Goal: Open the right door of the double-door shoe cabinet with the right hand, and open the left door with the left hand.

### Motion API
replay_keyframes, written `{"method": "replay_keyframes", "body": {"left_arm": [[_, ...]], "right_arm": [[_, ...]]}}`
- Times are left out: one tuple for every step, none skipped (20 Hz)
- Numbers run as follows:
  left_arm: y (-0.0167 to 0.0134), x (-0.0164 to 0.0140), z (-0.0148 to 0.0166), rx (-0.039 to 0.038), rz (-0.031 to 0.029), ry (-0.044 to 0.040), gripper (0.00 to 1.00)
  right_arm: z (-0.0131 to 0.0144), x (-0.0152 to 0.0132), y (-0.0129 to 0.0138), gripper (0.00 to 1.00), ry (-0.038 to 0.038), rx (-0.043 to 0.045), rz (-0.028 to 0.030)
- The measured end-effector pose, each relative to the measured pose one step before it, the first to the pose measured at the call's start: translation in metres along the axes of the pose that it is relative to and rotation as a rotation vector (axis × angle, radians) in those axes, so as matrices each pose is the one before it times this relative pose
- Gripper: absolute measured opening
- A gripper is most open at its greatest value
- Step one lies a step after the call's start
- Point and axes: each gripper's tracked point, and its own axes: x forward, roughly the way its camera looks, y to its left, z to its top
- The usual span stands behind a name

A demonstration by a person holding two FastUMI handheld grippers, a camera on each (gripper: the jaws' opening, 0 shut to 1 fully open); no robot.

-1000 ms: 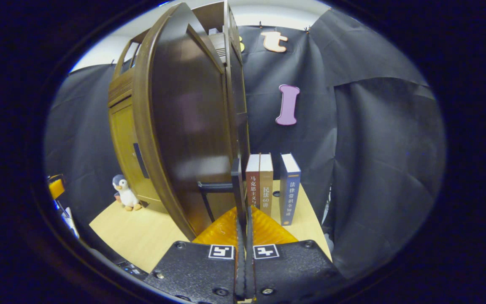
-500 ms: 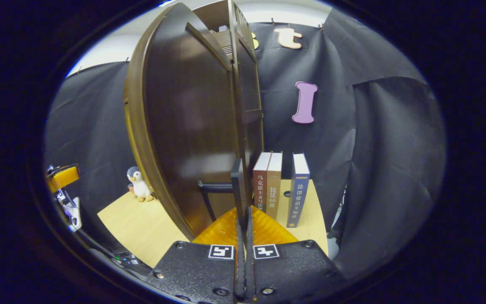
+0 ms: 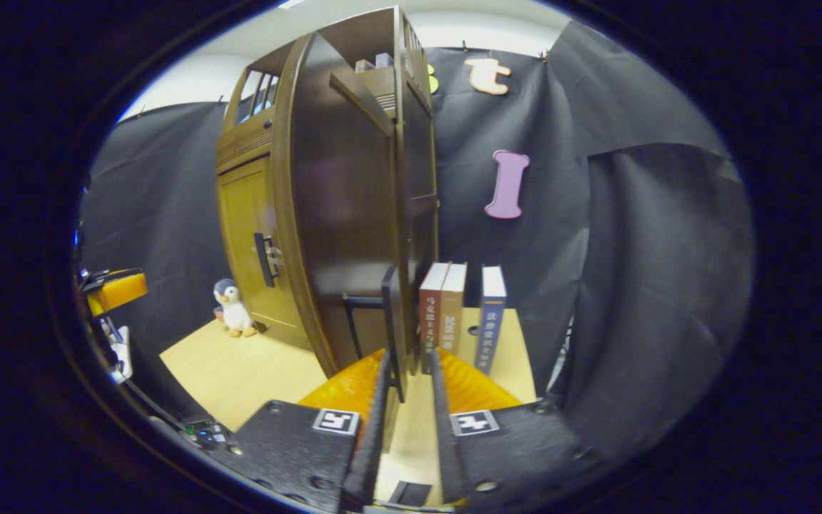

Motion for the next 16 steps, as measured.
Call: {"method": "replay_keyframes", "body": {"left_arm": [[0.00378,0.00223,-0.00113,-0.00334,-0.00315,0.00211,0.96],[0.00381,0.00139,-0.00047,-0.00574,-0.00708,0.00138,0.96],[0.00195,0.00284,-0.00093,-0.00594,-0.01004,0.00031,0.96],[0.00312,0.0024,0.00206,-0.00247,-0.0074,-0.00134,0.96],[0.00428,0.0025,0.00122,0.00122,-0.0064,-0.00292,0.96],[0.00426,0.00199,0.00196,0.00243,-0.00574,-0.00513,0.96],[0.00419,0.00277,0.00238,0.00445,-0.00699,-0.00625,0.96],[0.0054,0.00201,0.00223,0.00513,-0.0037,-0.00676,0.96],[0.00532,0.00112,0.00192,0.00413,-0.00355,-0.00645,0.96],[0.0066,0.00219,0.00194,0.00531,-0.00142,-0.00558,0.96],[0.00769,0.00184,0.0007,0.00703,0.00441,-0.00208,0.96],[0.00729,0.00177,0.00069,0.00719,0.00911,-0.00242,0.97],[0.00813,0.00231,-0.00043,0.00433,0.00858,-0.00042,0.97],[0.00558,0.0025,-0.00014,-0.00215,0.00582,0.00093,0.97],[0.00468,0.00216,0.00067,-0.00576,0.00315,-0.00062,0.96],[0.00452,0.00191,0.00092,-0.00442,0.00435,-0.00187,0.96]], "right_arm": [[0.00781,-0.01295,-0.00043,0.56,-0.01838,-0.00076,-0.02553],[0.00966,-0.01123,0.00311,0.61,-0.02434,0.00716,-0.01358],[0.01118,-0.01201,0.00229,0.71,-0.02603,0.00551,-0.0226],[0.01172,-0.01241,0.00126,0.8,-0.02774,0.00019,-0.03063],[0.01459,-0.01208,0.00328,0.9,-0.03267,-0.0015,-0.0296],[0.01406,-0.00662,0.00784,0.99,-0.03582,0.00322,-0.02069],[0.01274,-0.00839,0.00841,1.0,-0.02995,0.00655,-0.0226],[0.01068,-0.00553,0.01065,1.0,-0.02644,0.00705,-0.01792],[0.01031,-0.00495,0.01335,1.0,-0.02418,0.0055,-0.00976],[0.00532,-0.00133,0.01556,1.0,-0.01846,0.00676,-0.00367],[0.00539,-0.00133,0.01612,1.0,-0.01455,0.00673,0.00034],[0.00305,-0.00108,0.01358,1.0,-0.00758,0.00756,-0.00532],[0.00078,0.00037,0.01323,1.0,-0.00715,0.01323,-0.004],[-0.00363,0.00171,0.01295,1.0,0.00244,0.01476,-0.01218],[-0.0054,0.0009,0.01021,1.0,0.00512,0.01417,-0.01303],[-0.00411,0.00223,0.011,1.0,-0.00502,-0.00802,-0.00434]]}}
